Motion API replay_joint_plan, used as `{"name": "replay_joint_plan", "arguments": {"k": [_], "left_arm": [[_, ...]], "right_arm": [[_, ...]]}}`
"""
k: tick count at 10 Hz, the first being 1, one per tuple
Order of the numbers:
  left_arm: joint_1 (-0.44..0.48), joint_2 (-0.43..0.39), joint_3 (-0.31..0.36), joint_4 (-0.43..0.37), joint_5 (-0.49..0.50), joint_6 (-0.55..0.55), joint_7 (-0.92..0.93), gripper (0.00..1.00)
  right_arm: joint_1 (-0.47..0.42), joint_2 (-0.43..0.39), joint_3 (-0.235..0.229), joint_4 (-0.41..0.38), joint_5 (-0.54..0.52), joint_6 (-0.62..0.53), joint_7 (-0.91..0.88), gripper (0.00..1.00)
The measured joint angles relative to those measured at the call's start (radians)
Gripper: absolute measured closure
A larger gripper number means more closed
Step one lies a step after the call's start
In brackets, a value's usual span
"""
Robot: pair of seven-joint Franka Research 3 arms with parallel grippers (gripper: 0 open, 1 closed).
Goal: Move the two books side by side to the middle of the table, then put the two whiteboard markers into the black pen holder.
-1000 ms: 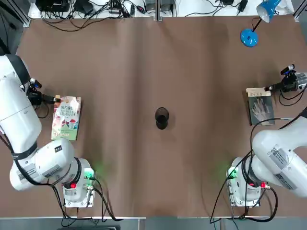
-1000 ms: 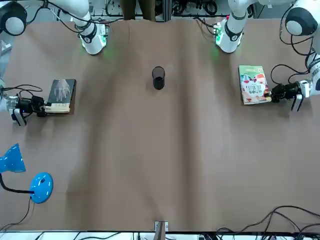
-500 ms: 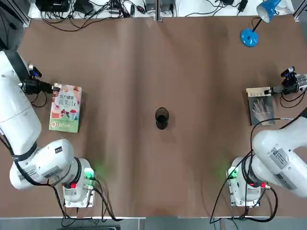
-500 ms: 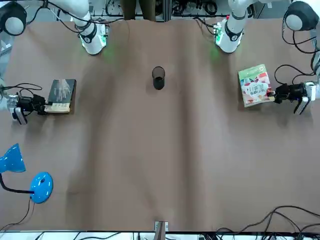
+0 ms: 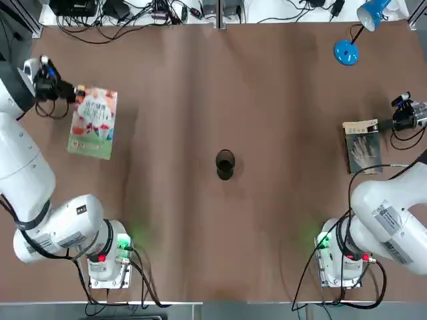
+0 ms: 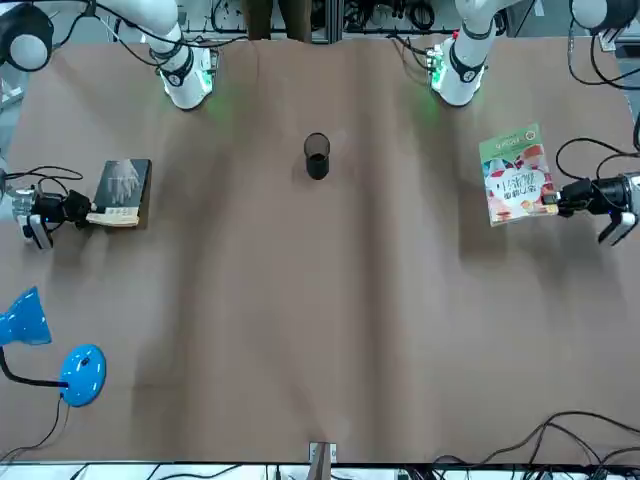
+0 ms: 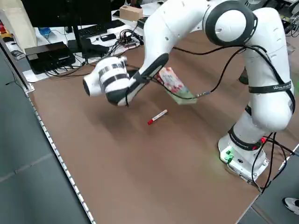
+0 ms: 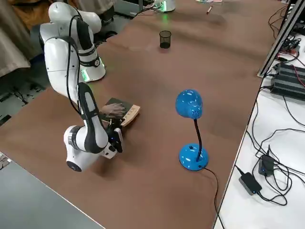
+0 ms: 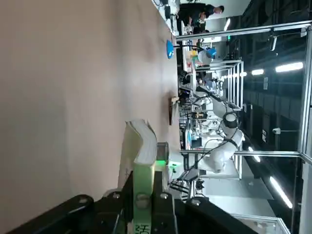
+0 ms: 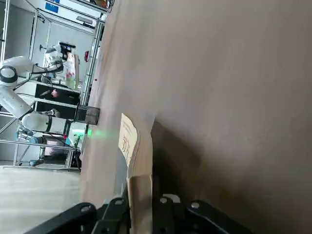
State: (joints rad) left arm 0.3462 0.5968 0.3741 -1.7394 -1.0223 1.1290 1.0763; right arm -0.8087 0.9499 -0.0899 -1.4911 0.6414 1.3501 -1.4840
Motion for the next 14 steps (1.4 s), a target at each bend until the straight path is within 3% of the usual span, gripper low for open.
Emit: {"name": "replay_joint_plan", "arguments": {"k": [3, 8, 11, 14], "left_arm": [[-0.021, -0.023, -0.150, 0.046, -0.109, 0.057, -0.132, 0.83], [-0.125, -0.024, -0.333, 0.084, -0.179, 0.354, -0.221, 0.83], [-0.218, 0.009, -0.426, 0.125, -0.207, 0.492, -0.358, 0.84], [-0.340, 0.160, -0.466, 0.264, -0.283, 0.532, -0.445, 0.84]], "right_arm": [[0.000, -0.003, 0.005, 0.022, 0.000, -0.093, 0.047, 0.85], [0.000, -0.030, 0.000, 0.035, -0.004, -0.258, 0.161, 0.85], [-0.002, -0.138, -0.002, 0.044, -0.012, -0.366, 0.280, 0.85], [0.000, -0.283, 0.002, 0.049, -0.011, -0.441, 0.414, 0.85]]}}
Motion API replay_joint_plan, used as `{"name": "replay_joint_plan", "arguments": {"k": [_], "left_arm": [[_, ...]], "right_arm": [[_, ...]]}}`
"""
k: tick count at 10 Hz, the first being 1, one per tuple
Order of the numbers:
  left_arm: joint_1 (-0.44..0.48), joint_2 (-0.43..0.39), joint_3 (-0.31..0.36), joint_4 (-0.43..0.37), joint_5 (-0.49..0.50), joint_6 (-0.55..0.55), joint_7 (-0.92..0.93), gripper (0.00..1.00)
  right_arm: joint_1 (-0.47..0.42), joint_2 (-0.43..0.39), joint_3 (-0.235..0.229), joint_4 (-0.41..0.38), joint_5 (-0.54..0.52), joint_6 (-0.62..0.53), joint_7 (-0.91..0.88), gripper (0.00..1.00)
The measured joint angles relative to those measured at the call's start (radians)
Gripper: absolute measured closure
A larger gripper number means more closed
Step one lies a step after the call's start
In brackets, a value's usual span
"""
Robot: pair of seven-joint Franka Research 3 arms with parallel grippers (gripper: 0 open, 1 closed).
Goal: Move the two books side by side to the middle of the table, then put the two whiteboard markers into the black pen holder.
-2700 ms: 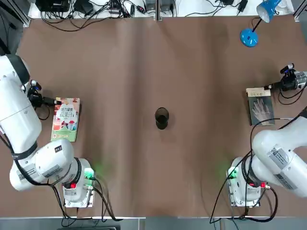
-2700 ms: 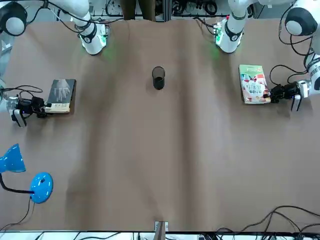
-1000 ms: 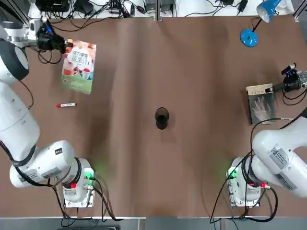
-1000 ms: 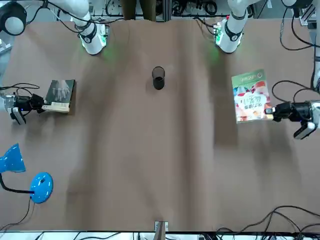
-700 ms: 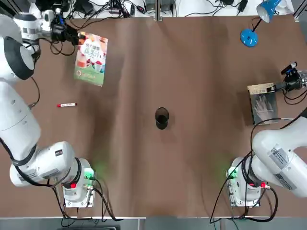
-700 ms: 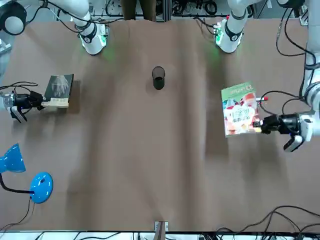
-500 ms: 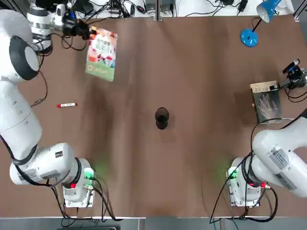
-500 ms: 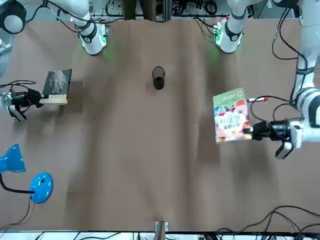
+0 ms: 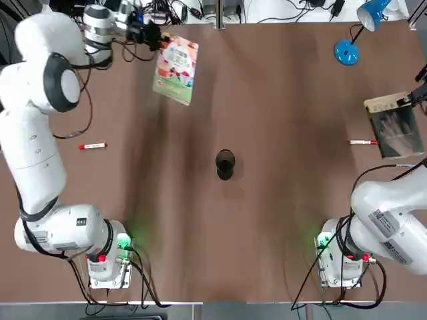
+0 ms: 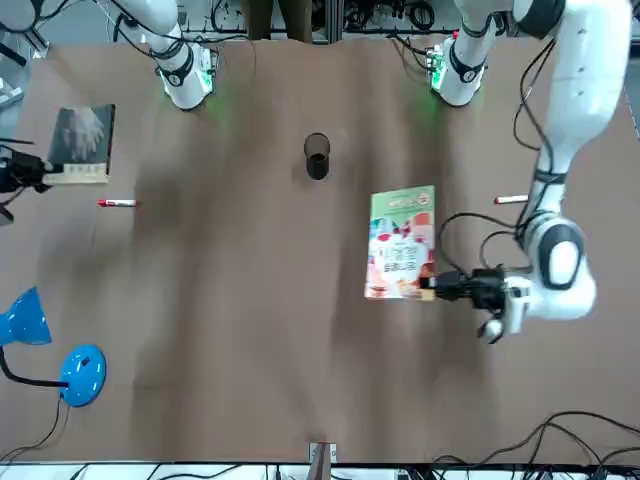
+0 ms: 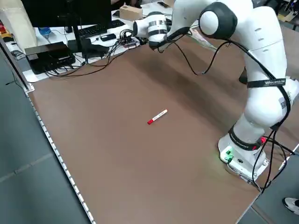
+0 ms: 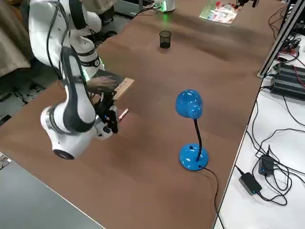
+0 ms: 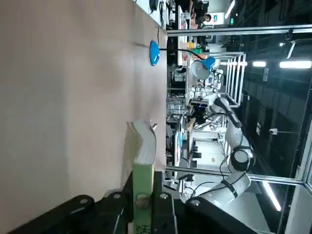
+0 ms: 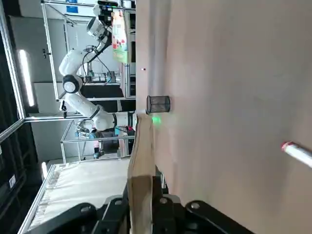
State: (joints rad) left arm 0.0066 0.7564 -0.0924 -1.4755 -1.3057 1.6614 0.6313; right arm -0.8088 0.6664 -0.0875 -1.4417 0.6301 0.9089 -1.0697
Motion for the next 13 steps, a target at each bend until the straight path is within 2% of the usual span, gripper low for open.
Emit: {"name": "replay_joint_plan", "arguments": {"k": [2, 5, 6, 9, 13], "left_arm": [[-0.054, 0.098, -0.015, 0.053, -0.047, 0.037, 0.001, 0.84], [-0.082, 0.166, -0.083, 0.080, -0.060, 0.173, 0.047, 0.84], [-0.094, 0.185, -0.104, 0.081, -0.067, 0.229, 0.086, 0.84], [-0.105, 0.246, -0.120, 0.084, -0.070, 0.263, 0.176, 0.84], [-0.131, 0.283, -0.140, 0.086, -0.134, 0.355, 0.218, 0.84]], "right_arm": [[0.006, -0.114, 0.010, 0.003, 0.010, -0.021, 0.091, 0.85], [0.050, -0.231, 0.016, 0.002, 0.097, -0.052, 0.275, 0.85], [0.076, -0.252, 0.017, 0.003, 0.125, -0.053, 0.317, 0.85], [0.204, -0.290, 0.021, 0.006, 0.253, -0.012, 0.483, 0.85], [0.397, -0.289, 0.025, 0.004, 0.312, 0.184, 0.552, 0.85]]}}
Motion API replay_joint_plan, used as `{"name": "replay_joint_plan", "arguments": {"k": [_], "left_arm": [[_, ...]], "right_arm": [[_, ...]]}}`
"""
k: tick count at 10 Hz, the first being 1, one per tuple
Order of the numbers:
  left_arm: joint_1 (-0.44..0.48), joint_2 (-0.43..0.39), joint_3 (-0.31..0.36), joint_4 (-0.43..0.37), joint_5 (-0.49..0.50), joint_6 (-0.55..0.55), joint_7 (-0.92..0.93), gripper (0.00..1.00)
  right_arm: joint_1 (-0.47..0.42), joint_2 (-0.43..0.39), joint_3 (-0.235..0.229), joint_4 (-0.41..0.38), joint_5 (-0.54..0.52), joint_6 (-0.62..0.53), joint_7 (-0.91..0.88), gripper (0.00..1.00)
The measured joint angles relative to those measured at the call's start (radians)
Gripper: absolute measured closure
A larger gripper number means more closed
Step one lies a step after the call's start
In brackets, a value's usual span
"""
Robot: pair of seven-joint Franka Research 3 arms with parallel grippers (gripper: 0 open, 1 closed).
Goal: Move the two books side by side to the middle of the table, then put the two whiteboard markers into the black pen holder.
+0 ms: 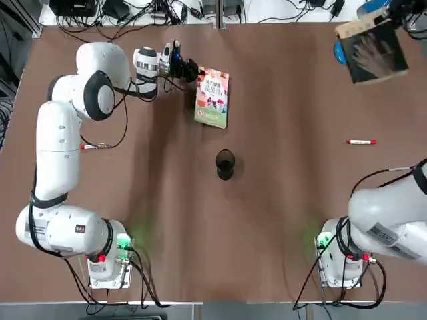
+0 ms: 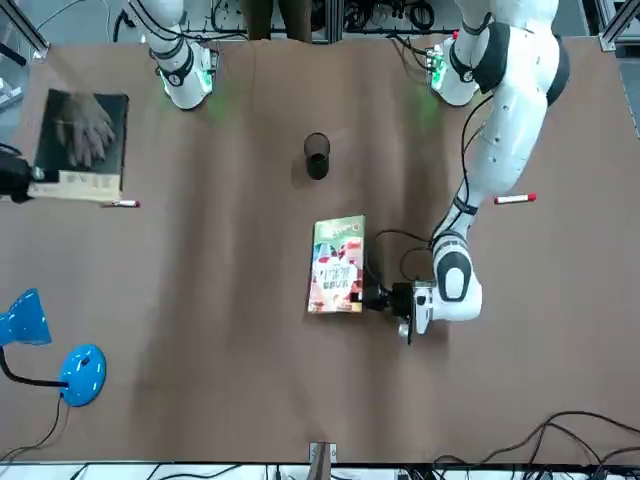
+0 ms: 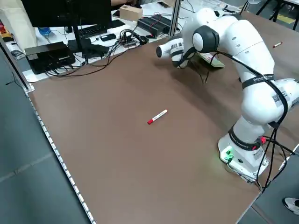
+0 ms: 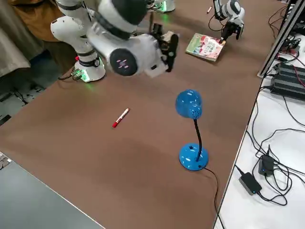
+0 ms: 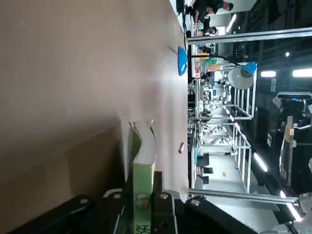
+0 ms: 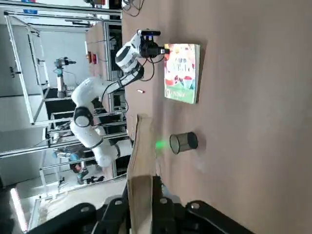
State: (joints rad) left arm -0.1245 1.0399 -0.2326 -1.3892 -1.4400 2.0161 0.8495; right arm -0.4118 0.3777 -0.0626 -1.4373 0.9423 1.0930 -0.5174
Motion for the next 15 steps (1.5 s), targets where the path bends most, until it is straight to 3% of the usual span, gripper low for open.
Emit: {"name": "replay_joint_plan", "arguments": {"k": [3, 5, 7, 8, 9, 12, 15], "left_arm": [[-0.008, 0.000, -0.012, 0.002, -0.019, 0.034, 0.000, 0.82], [-0.008, 0.000, -0.013, 0.005, -0.019, 0.034, 0.000, 0.54], [-0.008, -0.015, -0.014, 0.020, 0.047, 0.034, -0.032, 0.21], [-0.006, -0.040, -0.012, 0.031, 0.132, 0.034, -0.082, 0.05], [0.002, -0.077, -0.007, 0.036, 0.242, 0.034, -0.150, 0.00], [0.025, -0.184, 0.028, 0.040, 0.565, 0.029, -0.426, 0.00], [0.081, -0.314, 0.041, 0.045, 0.867, -0.057, -0.525, 0.00]], "right_arm": [[0.161, 0.004, 0.002, -0.008, 0.031, 0.191, 0.011, 0.85], [0.249, 0.018, 0.002, -0.032, 0.055, 0.322, 0.018, 0.85], [0.342, 0.064, 0.002, -0.071, 0.083, 0.462, 0.017, 0.85], [0.387, 0.094, 0.002, -0.085, 0.100, 0.531, 0.017, 0.85], [0.429, 0.125, 0.002, -0.091, 0.108, 0.599, 0.017, 0.85], [0.510, 0.218, 0.002, -0.103, 0.154, 0.731, 0.011, 0.85], [0.570, 0.299, 0.002, -0.116, 0.194, 0.836, -0.051, 0.85]]}}
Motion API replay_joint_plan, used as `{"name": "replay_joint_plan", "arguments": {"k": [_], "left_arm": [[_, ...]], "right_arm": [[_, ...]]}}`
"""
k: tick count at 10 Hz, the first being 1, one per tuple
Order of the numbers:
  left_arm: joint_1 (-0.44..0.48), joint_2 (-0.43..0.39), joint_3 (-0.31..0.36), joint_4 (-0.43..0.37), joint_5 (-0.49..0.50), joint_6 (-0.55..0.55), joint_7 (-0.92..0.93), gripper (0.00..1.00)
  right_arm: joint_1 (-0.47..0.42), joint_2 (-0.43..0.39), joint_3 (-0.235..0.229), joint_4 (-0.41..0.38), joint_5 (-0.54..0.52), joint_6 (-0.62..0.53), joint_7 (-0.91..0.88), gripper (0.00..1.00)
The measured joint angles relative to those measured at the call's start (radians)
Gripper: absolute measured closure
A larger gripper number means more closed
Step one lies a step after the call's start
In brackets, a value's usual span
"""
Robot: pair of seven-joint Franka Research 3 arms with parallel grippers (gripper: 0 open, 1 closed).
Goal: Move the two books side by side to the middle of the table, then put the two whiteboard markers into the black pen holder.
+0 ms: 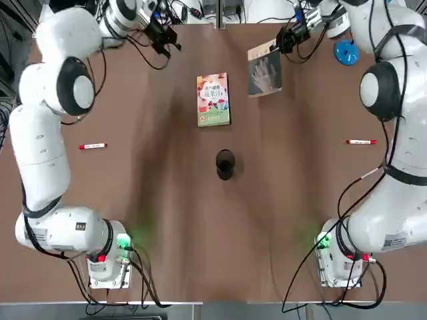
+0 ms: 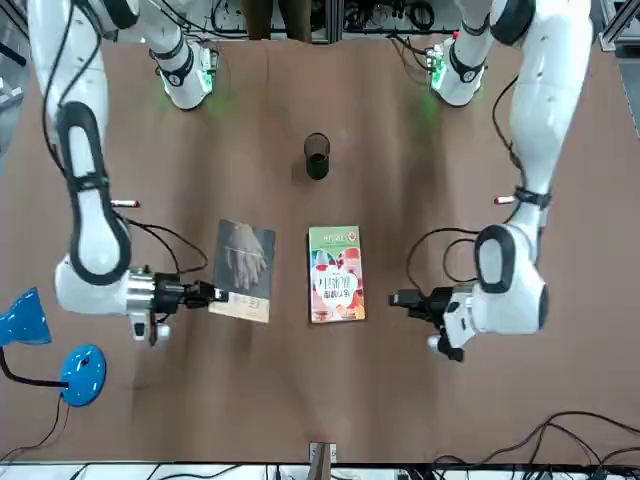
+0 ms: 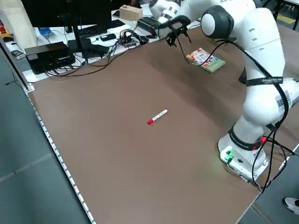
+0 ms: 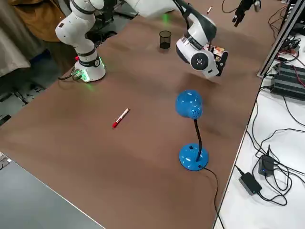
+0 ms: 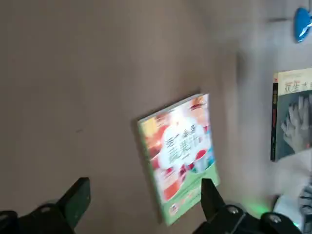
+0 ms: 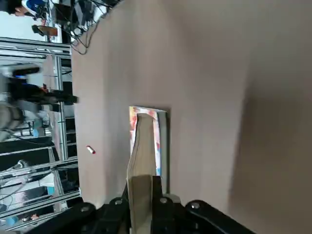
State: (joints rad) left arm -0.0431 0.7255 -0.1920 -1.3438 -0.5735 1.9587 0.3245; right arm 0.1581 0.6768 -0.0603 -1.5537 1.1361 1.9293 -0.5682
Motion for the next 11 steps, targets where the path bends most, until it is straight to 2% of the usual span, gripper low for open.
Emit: {"name": "replay_joint_plan", "arguments": {"k": [2, 4, 8, 11], "left_arm": [[0.055, -0.081, 0.003, 0.003, 0.164, -0.114, -0.006, 0.00], [0.076, -0.165, 0.007, 0.018, 0.308, -0.157, -0.005, 0.00], [0.146, -0.354, 0.046, 0.023, 0.417, -0.344, -0.008, 0.00], [0.154, -0.429, 0.054, 0.016, 0.479, -0.359, -0.058, 0.00]], "right_arm": [[0.058, 0.025, 0.000, -0.017, 0.005, 0.087, -0.011, 0.85], [0.128, 0.048, 0.000, -0.024, 0.007, 0.182, -0.011, 0.85], [0.181, 0.102, 0.000, -0.030, 0.029, 0.274, -0.013, 0.85], [0.207, 0.113, 0.000, -0.030, 0.074, 0.307, -0.030, 0.85]]}}
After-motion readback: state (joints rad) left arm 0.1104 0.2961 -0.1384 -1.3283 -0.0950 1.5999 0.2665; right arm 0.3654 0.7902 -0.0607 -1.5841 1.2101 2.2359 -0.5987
